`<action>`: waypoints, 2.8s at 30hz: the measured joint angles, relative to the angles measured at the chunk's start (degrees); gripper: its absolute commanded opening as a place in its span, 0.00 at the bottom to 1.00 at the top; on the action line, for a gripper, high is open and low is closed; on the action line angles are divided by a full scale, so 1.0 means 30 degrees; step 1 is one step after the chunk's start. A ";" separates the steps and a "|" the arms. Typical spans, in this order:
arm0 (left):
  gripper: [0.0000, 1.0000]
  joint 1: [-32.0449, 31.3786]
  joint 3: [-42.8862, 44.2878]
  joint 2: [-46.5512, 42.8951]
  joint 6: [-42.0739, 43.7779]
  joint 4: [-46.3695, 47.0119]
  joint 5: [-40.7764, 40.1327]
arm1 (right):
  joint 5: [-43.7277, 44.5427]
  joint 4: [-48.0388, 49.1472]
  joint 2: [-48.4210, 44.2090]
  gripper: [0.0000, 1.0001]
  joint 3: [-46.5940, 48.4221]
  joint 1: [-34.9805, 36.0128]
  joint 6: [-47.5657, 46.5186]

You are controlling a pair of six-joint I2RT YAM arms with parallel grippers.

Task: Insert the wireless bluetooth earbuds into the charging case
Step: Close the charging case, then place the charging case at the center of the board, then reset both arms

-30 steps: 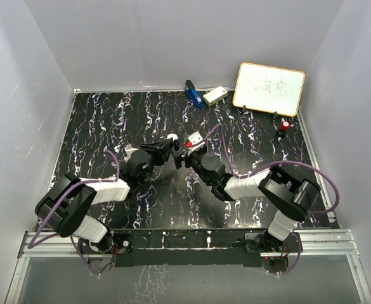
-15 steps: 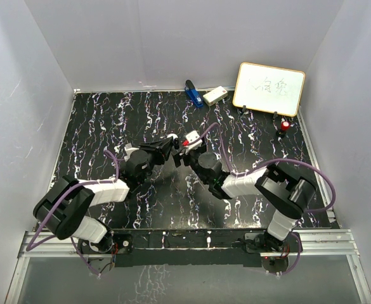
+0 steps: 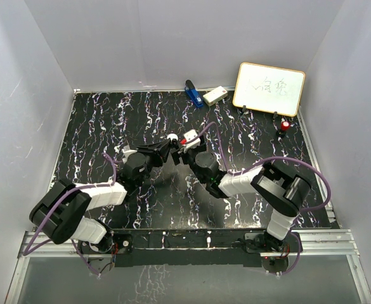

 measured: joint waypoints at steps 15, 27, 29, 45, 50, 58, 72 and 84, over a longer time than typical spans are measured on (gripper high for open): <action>0.00 -0.0087 -0.0750 -0.0554 0.0022 -0.0102 -0.0240 | 0.2914 -0.0350 -0.1690 0.82 -0.1180 -0.0765 -0.1209; 0.00 0.2630 -0.1464 -0.2040 0.5311 -0.3300 0.1180 | 0.3803 -0.5595 -0.7424 0.83 -0.1996 -0.1122 0.1916; 0.00 0.3118 -0.0925 -0.1953 0.6812 -0.4561 0.1457 | 0.3504 -0.6193 -0.8269 0.83 -0.2120 -0.1122 0.2288; 0.00 0.3504 0.3271 0.4124 1.2866 -0.6193 0.5217 | 0.1872 -0.8612 -1.0098 0.83 -0.2222 -0.1122 0.3468; 0.00 0.2994 0.3417 0.5034 1.3427 -0.5916 0.6033 | 0.1792 -0.8918 -1.0142 0.83 -0.2259 -0.1122 0.3599; 0.80 0.2229 0.5100 0.5792 1.4826 -0.6033 0.7038 | 0.1435 -0.9398 -1.0134 0.82 -0.2259 -0.1122 0.3876; 0.99 0.2215 0.5850 -0.0058 1.7711 -1.2393 0.4626 | 0.1588 -1.0418 -1.0732 0.96 -0.2084 -0.1122 0.4466; 0.99 0.2688 0.7963 -1.2269 2.1770 -2.0451 -0.1996 | 0.4299 -1.7456 -1.0899 0.98 0.1144 -0.5355 1.0746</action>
